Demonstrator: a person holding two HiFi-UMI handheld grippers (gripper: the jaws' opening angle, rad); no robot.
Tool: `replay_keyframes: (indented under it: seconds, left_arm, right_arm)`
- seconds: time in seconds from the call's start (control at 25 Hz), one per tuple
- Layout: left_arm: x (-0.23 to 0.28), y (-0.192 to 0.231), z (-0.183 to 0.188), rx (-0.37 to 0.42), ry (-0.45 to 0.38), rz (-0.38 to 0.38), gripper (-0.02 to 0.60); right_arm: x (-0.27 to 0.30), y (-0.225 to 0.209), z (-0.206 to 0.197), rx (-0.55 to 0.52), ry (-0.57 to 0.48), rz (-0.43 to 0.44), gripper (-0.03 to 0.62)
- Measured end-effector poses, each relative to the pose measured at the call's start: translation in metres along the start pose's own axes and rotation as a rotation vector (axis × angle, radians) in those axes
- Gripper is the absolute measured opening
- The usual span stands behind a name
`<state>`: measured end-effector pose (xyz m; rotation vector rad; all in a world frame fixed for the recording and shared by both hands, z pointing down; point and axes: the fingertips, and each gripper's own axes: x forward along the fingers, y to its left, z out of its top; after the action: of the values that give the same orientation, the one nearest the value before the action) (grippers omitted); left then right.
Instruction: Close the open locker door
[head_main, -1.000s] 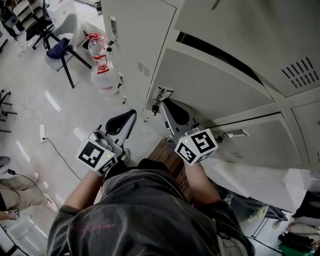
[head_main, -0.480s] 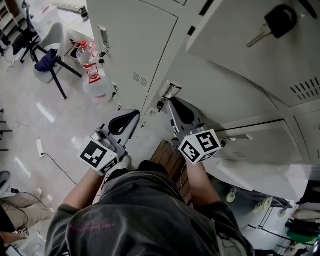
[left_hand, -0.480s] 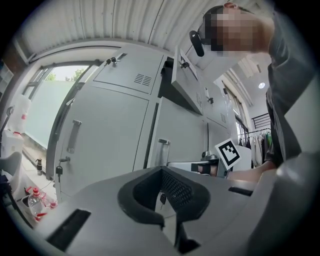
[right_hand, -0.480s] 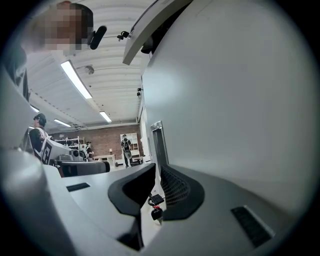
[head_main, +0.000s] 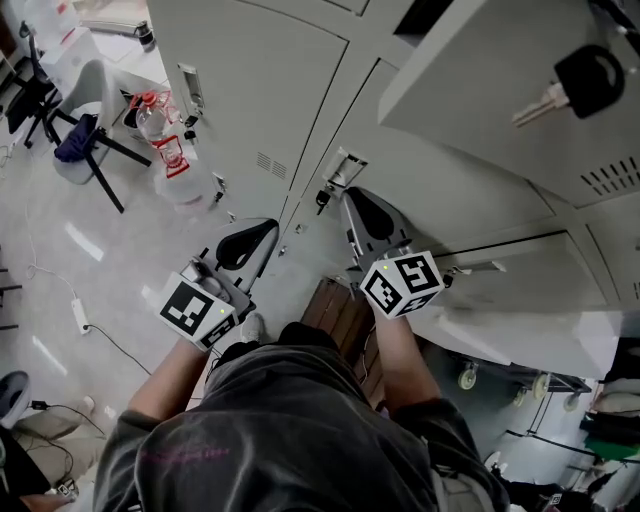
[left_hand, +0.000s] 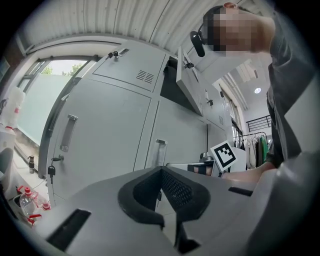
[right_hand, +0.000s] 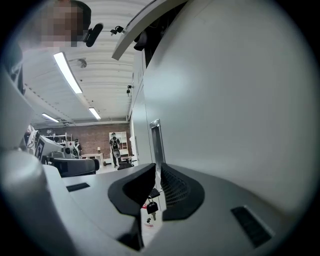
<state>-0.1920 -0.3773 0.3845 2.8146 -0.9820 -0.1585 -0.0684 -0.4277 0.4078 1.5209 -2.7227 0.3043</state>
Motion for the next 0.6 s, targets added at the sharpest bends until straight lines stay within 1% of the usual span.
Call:
replay_keyframes:
  seconds: [0.16, 0.28, 0.44, 0.6]
  left_arm:
    - [0.001, 0.000, 0.000, -0.002, 0.002, -0.016, 0.014]
    - [-0.003, 0.003, 0.000, -0.004, 0.004, -0.018, 0.014]
    - [-0.007, 0.004, 0.001, -0.003, 0.009, -0.031, 0.014]
    - [-0.009, 0.002, 0.002, 0.001, 0.008, -0.067, 0.014]
  right_arm:
    - [0.001, -0.009, -0.004, 0.008, 0.002, -0.043, 0.046]
    - [0.003, -0.011, -0.006, 0.014, 0.003, -0.060, 0.043]
    - [0.002, -0.004, -0.005, 0.026, -0.009, -0.066, 0.043]
    - [-0.001, 0.006, -0.002, 0.020, -0.029, -0.080, 0.043]
